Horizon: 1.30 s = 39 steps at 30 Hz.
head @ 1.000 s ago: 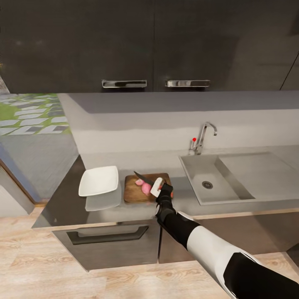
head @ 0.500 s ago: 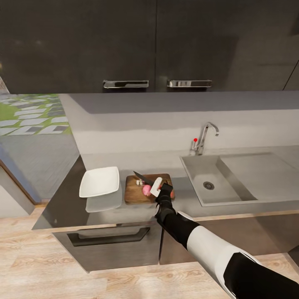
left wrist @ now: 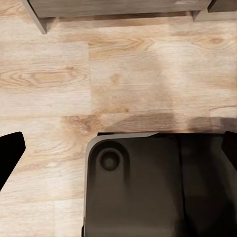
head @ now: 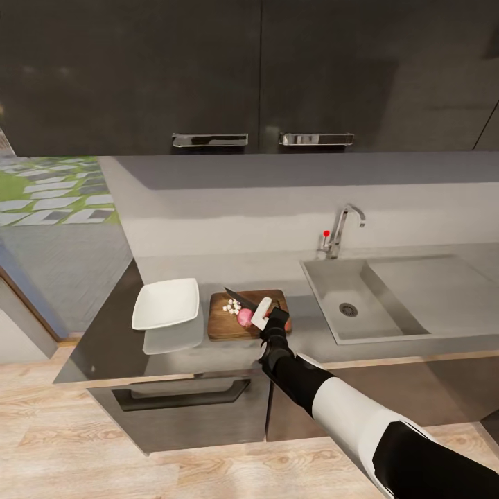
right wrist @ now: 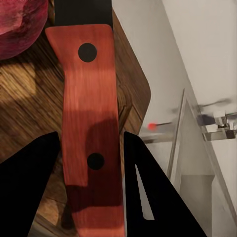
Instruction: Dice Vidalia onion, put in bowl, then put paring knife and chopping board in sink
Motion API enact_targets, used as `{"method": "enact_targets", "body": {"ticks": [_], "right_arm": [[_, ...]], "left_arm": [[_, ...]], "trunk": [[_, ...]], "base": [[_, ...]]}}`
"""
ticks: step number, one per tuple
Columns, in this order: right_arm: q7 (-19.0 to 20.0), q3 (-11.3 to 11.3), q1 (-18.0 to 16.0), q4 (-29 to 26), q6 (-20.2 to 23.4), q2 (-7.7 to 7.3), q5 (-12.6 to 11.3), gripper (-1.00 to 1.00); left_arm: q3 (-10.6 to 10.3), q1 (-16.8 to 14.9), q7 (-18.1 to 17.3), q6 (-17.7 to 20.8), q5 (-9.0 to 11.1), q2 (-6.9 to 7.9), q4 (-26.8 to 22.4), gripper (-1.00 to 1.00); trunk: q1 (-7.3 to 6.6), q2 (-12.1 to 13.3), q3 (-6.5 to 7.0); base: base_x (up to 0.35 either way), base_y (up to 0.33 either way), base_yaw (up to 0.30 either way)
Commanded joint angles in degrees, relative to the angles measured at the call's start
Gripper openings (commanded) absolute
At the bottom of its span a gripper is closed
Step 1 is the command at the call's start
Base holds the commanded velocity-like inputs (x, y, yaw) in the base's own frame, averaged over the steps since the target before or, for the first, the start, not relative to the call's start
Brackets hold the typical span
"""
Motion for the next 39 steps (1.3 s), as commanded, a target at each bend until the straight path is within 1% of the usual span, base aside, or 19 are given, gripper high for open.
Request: {"method": "enact_targets", "body": {"ticks": [1, 24, 30, 36, 39], "right_arm": [[-0.16, 0.33, -0.10, 0.01, 0.47, 0.00, 0.26, -1.00], [-0.33, 0.28, -0.08, -0.07, 0.40, 0.00, 0.38, -1.00], [-0.71, 0.21, -0.07, -0.95, 0.38, 0.00, 0.60, -1.00], [-0.92, 0.03, -0.06, -1.20, 0.38, 0.00, 0.61, -1.00], [-1.07, 0.02, -0.08, -1.21, 0.38, 0.00, 0.62, -1.00]], "left_arm": [[-0.49, 0.02, 0.24, -0.08, 0.43, 0.07, -0.13, 1.00], [-0.50, 0.02, 0.24, -0.08, 0.43, 0.05, -0.07, 1.00], [-0.48, 0.02, 0.24, -0.08, 0.43, 0.04, 0.26, 1.00], [-0.49, 0.02, 0.24, -0.08, 0.43, -0.70, 0.57, 1.00], [-0.49, 0.02, 0.24, -0.11, 0.43, -0.81, 0.88, 1.00]], "trunk": [[0.04, -0.11, -0.10], [0.04, -0.11, -0.10], [0.04, -0.11, -0.10], [0.04, -0.11, -0.10], [0.04, -0.11, -0.10]], "base": [[0.000, 0.000, 0.000], [0.000, 0.000, 0.000], [0.000, 0.000, 0.000], [-0.001, 0.000, 0.000], [-0.165, 0.000, 0.000]]}}
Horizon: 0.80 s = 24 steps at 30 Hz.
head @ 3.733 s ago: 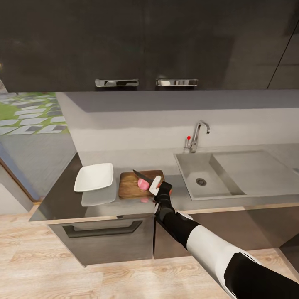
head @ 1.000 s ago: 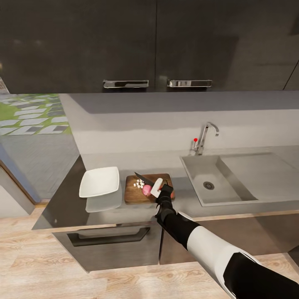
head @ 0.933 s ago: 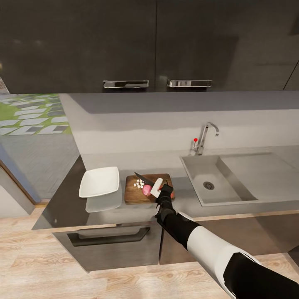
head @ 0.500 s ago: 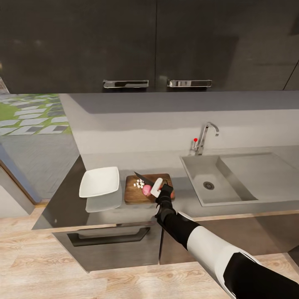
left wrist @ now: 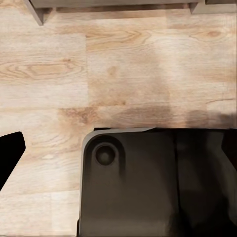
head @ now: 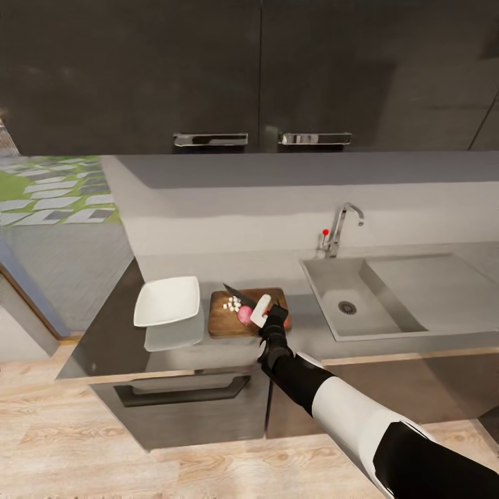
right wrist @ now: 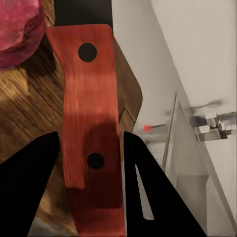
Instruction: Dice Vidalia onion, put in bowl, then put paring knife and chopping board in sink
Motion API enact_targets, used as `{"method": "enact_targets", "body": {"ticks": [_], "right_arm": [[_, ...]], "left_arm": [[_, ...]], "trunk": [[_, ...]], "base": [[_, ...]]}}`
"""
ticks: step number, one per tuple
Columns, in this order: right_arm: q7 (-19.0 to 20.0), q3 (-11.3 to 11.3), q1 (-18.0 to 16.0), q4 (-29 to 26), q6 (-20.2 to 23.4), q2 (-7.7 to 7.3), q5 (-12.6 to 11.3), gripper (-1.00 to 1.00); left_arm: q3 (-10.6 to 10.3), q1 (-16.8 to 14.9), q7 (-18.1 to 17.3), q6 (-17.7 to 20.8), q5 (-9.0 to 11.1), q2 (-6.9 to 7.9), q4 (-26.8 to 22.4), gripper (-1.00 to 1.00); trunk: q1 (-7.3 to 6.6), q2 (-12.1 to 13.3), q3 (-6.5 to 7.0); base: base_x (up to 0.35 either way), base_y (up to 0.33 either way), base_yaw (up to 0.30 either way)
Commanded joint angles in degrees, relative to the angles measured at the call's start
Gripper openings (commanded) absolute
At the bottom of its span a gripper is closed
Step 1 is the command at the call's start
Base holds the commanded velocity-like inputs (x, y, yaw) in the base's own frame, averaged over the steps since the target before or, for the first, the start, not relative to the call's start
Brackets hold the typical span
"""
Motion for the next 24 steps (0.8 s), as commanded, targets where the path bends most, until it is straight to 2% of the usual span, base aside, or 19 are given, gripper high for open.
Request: {"method": "enact_targets", "body": {"ticks": [1, 7, 24], "right_arm": [[-0.18, 0.32, -0.07, 0.01, 0.46, 0.00, 0.27, -1.00], [-0.21, 0.32, -0.08, 0.01, 0.46, 0.00, 0.27, -1.00], [0.08, 0.45, -0.05, 0.96, 0.55, 0.00, 0.12, -1.00]], "left_arm": [[-0.48, 0.02, 0.24, -0.10, 0.43, 0.04, -0.10, 1.00], [-0.48, 0.02, 0.24, -0.13, 0.43, 0.03, -0.03, 1.00], [-0.48, 0.02, 0.24, -0.13, 0.43, 0.03, -0.03, 1.00]], "trunk": [[0.01, -0.12, -0.11], [0.01, -0.12, -0.11], [0.01, -0.12, -0.11]], "base": [[-0.273, 0.000, 0.000], [-0.223, 0.000, 0.000], [0.025, 0.000, 0.000]]}}
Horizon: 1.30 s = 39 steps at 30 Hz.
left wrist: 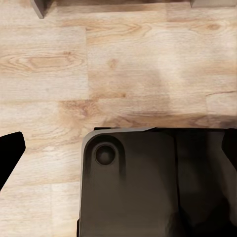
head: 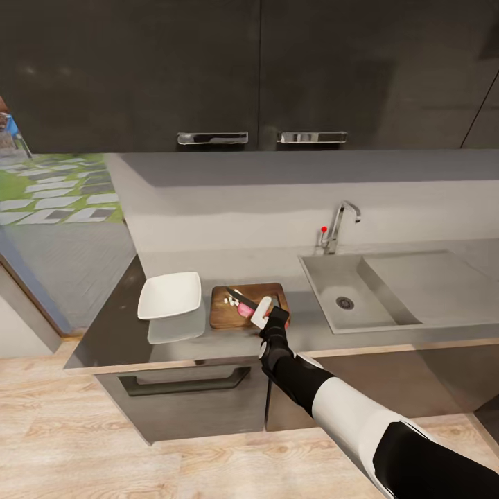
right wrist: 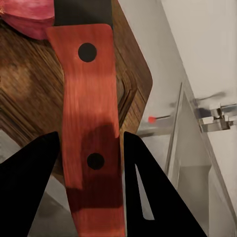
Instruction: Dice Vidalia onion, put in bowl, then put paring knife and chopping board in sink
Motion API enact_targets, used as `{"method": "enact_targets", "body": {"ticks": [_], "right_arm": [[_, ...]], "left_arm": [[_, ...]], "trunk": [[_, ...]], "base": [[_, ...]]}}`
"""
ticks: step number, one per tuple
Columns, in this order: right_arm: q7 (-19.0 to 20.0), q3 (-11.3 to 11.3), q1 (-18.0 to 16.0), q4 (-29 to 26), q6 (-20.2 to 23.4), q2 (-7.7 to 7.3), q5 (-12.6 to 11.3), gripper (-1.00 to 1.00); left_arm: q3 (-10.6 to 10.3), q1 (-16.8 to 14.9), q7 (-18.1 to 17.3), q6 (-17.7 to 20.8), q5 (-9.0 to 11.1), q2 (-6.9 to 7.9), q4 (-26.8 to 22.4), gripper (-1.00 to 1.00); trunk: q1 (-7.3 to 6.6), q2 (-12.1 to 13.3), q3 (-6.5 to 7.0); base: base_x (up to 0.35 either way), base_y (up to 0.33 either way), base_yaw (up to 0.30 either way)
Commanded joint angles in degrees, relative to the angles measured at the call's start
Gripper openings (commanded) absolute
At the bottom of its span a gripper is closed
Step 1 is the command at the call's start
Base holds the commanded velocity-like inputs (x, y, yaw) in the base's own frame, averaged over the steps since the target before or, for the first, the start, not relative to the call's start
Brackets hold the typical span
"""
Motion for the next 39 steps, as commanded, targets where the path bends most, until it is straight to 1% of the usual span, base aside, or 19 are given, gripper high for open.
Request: {"method": "enact_targets", "body": {"ticks": [1, 39], "right_arm": [[-0.12, 0.35, -0.08, 0.05, 0.47, 0.00, 0.22, -1.00], [0.18, 0.38, -0.09, 0.21, 0.73, 0.00, 0.15, -1.00]], "left_arm": [[-0.48, 0.02, 0.24, -0.08, 0.42, 0.06, -0.14, 1.00], [-0.48, 0.02, 0.24, 0.01, 0.42, -0.03, -0.14, 1.00]], "trunk": [[0.04, -0.11, -0.10], [0.04, -0.11, -0.10]], "base": [[0.006, 0.000, 0.000], [0.000, 0.000, 0.000]]}}
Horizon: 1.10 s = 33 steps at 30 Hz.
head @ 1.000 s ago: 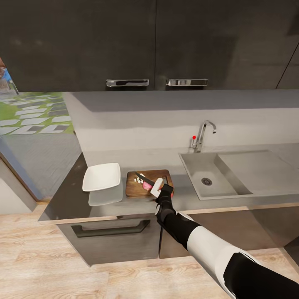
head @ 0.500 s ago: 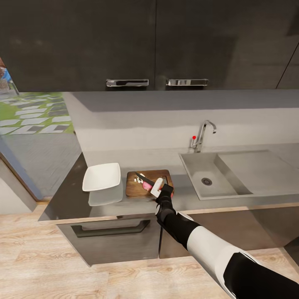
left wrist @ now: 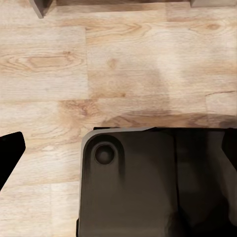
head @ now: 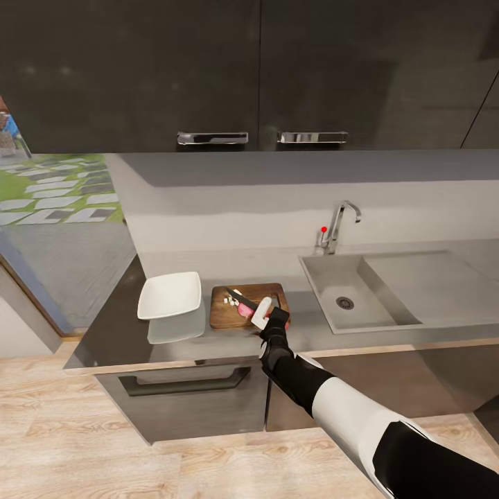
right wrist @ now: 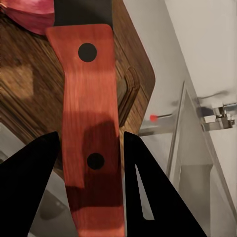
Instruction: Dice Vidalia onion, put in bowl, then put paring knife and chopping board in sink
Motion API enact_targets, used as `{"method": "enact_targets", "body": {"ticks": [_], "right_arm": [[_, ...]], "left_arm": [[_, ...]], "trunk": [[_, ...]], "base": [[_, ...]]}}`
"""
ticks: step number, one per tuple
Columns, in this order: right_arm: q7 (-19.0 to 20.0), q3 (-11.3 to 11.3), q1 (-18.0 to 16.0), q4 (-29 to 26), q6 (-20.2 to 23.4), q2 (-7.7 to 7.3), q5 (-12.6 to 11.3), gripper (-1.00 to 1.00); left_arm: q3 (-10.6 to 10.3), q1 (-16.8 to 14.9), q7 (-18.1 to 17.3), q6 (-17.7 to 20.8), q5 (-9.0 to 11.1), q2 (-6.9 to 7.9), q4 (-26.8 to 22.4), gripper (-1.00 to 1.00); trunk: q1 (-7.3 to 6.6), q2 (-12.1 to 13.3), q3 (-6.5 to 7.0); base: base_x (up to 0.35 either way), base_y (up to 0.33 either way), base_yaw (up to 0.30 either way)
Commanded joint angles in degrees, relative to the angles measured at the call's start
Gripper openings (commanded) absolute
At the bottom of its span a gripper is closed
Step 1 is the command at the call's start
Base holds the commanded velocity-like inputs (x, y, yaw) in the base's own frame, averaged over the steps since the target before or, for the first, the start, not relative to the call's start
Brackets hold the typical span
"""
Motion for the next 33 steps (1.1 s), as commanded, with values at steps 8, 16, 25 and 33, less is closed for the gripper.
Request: {"method": "enact_targets", "body": {"ticks": [8, 16, 25, 33], "right_arm": [[-0.09, 0.33, -0.09, 0.04, 0.47, 0.00, 0.26, -1.00], [-0.09, 0.33, -0.10, 0.10, 0.47, 0.00, 0.26, -1.00], [-0.09, 0.33, -0.12, 0.10, 0.48, 0.00, 0.21, -1.00], [-0.01, 0.33, -0.09, 0.18, 0.55, 0.00, 0.18, -1.00]], "left_arm": [[-0.49, 0.02, 0.24, -0.07, 0.42, 0.05, -0.14, 1.00], [-0.48, 0.02, 0.24, -0.07, 0.42, 0.08, -0.14, 1.00], [-0.49, 0.02, 0.24, -0.07, 0.42, 0.08, -0.14, 1.00], [-0.49, 0.02, 0.24, -0.07, 0.42, 0.05, -0.14, 1.00]], "trunk": [[0.04, -0.11, -0.10], [0.04, -0.11, -0.10], [0.04, -0.11, -0.10], [0.04, -0.11, -0.10]], "base": [[0.000, 0.000, 0.000], [0.033, 0.031, 0.000], [0.033, 0.031, 0.000], [0.000, 0.000, 0.000]]}}
